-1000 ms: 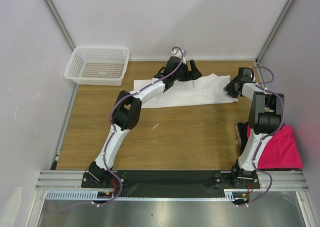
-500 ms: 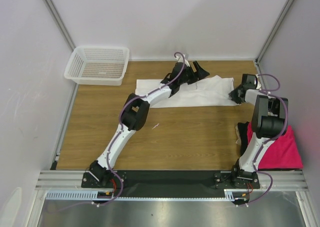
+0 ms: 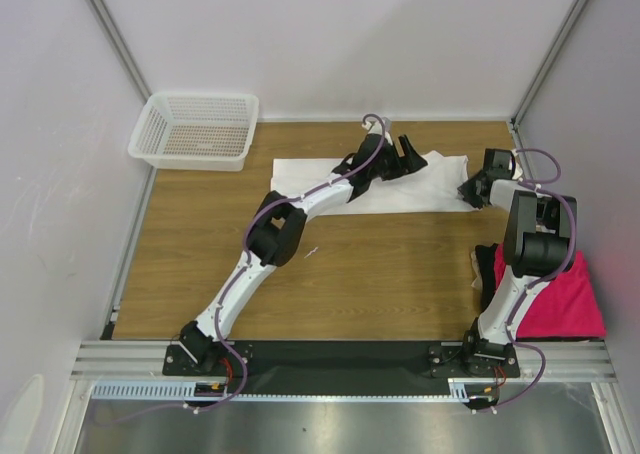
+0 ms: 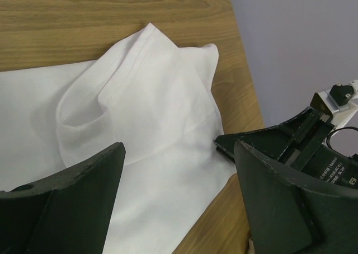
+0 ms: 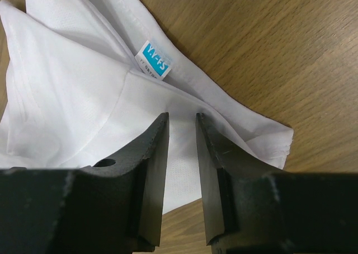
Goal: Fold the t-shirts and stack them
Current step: Fold the tshirt
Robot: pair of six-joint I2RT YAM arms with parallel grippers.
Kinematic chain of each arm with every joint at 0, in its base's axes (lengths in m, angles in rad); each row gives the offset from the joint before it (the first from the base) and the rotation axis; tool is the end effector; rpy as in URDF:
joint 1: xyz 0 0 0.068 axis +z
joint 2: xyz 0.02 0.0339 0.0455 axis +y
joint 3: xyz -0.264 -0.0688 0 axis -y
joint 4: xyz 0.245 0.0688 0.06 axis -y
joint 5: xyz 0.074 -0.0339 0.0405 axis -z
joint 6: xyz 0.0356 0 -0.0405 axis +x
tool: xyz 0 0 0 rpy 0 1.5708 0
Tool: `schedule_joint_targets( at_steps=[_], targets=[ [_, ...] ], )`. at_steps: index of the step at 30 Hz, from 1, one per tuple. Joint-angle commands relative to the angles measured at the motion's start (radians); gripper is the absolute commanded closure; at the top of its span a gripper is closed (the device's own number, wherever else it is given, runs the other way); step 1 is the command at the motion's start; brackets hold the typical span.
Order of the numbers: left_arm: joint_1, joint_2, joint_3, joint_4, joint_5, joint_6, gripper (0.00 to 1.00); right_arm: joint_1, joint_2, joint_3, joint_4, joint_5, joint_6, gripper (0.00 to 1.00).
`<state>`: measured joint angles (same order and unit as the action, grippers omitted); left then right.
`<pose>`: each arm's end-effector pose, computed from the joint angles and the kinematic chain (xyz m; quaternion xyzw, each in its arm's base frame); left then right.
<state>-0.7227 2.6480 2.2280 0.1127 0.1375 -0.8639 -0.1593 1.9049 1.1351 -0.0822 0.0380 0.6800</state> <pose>0.4504 -0.4037 0.1604 -0.0163 0.8059 -0.4588 0.3738 0.3912 -0.0642 0.1530 0.3874 0.8520 0.0733 0.3444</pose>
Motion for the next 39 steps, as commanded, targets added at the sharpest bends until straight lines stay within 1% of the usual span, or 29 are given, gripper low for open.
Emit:
schedule_joint_targets(
  at_steps=[1, 3, 5, 12, 18, 22, 24, 26, 30, 35, 39],
  targets=[
    [0.005, 0.006, 0.053, -0.005, 0.001, -0.020, 0.15, -0.005, -0.024, -0.018, -0.036, 0.037, -0.007, 0.68],
    [0.005, 0.013, 0.056, -0.024, -0.024, -0.027, 0.15, -0.005, -0.027, -0.020, -0.037, 0.040, -0.013, 0.68],
    [0.008, 0.020, 0.061, -0.060, -0.083, -0.026, 0.15, -0.005, -0.035, -0.024, -0.039, 0.042, -0.013, 0.69],
    [0.060, 0.043, 0.056, -0.065, -0.119, -0.060, 0.15, -0.005, -0.046, -0.035, -0.042, 0.060, -0.022, 0.68],
    [0.069, 0.026, 0.053, -0.107, -0.136, 0.028, 0.15, -0.005, -0.037, -0.026, -0.039, 0.056, -0.016, 0.69],
    [0.071, 0.023, 0.056, -0.125, -0.124, 0.072, 0.16, -0.005, -0.027, -0.023, -0.039, 0.054, -0.014, 0.69],
    [0.069, 0.023, 0.055, -0.117, -0.102, 0.091, 0.19, -0.005, -0.027, -0.023, -0.041, 0.053, -0.014, 0.69],
    [0.065, 0.017, 0.045, -0.067, -0.058, 0.111, 0.18, -0.005, -0.027, -0.021, -0.041, 0.053, -0.014, 0.69],
    [0.054, 0.001, 0.028, -0.022, -0.029, 0.135, 0.19, -0.005, -0.029, -0.021, -0.042, 0.053, -0.013, 0.69],
    [0.045, 0.003, 0.039, 0.010, -0.016, 0.128, 0.19, -0.005, -0.027, -0.023, -0.042, 0.049, -0.013, 0.69],
    [0.040, 0.021, 0.053, 0.001, -0.018, 0.111, 0.21, -0.005, -0.030, -0.026, -0.042, 0.051, -0.014, 0.69]
  ],
)
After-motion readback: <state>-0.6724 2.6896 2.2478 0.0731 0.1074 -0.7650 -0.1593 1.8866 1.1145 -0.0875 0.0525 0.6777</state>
